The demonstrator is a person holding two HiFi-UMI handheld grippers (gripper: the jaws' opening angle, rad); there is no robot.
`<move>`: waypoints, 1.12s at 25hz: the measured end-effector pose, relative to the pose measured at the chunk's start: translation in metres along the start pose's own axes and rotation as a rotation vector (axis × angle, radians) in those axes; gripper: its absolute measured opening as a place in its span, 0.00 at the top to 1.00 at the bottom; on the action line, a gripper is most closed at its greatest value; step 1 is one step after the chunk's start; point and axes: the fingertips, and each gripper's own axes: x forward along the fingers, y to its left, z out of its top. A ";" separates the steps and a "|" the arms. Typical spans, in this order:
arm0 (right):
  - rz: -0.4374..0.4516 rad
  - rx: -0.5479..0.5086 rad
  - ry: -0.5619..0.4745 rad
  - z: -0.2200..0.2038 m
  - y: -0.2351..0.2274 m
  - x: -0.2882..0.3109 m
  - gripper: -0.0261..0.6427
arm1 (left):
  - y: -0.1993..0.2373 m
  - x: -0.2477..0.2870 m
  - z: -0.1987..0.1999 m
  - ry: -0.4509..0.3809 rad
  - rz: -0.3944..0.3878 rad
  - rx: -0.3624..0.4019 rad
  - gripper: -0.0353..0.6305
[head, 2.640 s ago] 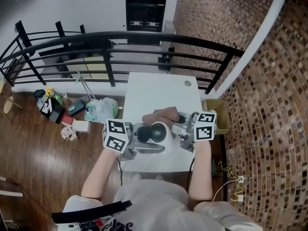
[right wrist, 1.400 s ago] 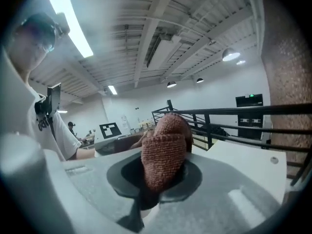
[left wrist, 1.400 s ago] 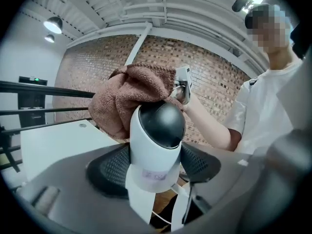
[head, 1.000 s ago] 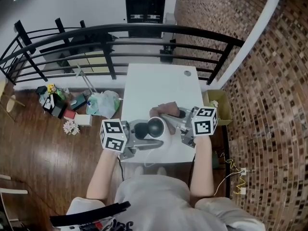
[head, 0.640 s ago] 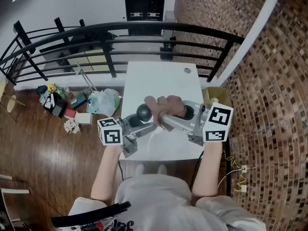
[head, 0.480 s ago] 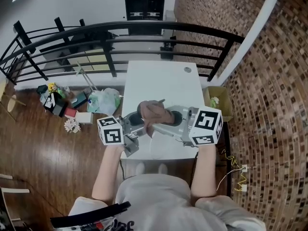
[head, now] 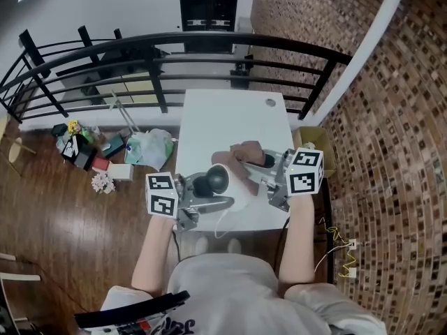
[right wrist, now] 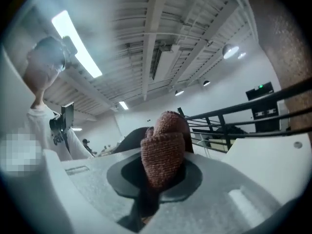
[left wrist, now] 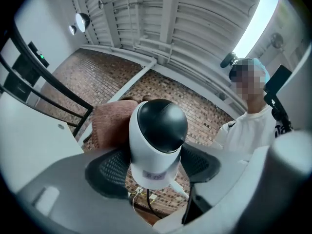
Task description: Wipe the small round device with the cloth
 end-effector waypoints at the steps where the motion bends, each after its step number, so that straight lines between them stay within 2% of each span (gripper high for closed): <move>1: 0.042 0.040 -0.012 -0.003 0.000 0.002 0.92 | -0.005 0.002 -0.001 0.009 -0.027 0.007 0.42; 4: 0.129 0.123 -0.012 -0.015 0.000 0.010 0.92 | -0.018 0.005 -0.002 0.027 -0.090 0.021 0.42; 9: 0.158 0.161 -0.008 -0.022 -0.005 0.020 0.92 | -0.017 0.004 -0.002 0.030 -0.090 0.020 0.43; 12: 0.109 0.104 -0.058 -0.007 -0.008 0.010 0.92 | -0.004 0.000 0.002 -0.016 -0.049 0.000 0.43; 15: 0.087 0.003 -0.145 0.027 0.004 -0.016 0.92 | 0.027 -0.013 0.012 -0.114 0.072 -0.059 0.43; 17: 0.101 -0.074 -0.142 0.042 0.023 -0.023 0.92 | 0.048 -0.025 0.023 -0.205 0.153 -0.109 0.43; 19: 0.120 -0.131 -0.095 0.043 0.039 -0.016 0.92 | 0.059 -0.030 0.033 -0.259 0.198 -0.125 0.43; 21: 0.136 -0.173 -0.038 0.036 0.049 -0.001 0.92 | 0.062 -0.026 0.039 -0.262 0.216 -0.113 0.43; 24: 0.129 -0.206 0.012 0.026 0.049 0.013 0.92 | 0.057 -0.016 0.044 -0.239 0.201 -0.094 0.43; 26: 0.096 -0.194 -0.014 0.031 0.039 0.007 0.92 | 0.053 -0.012 0.045 -0.233 0.176 -0.094 0.43; 28: 0.017 -0.165 -0.049 0.037 0.019 -0.007 0.92 | 0.045 -0.010 0.045 -0.224 0.137 -0.087 0.43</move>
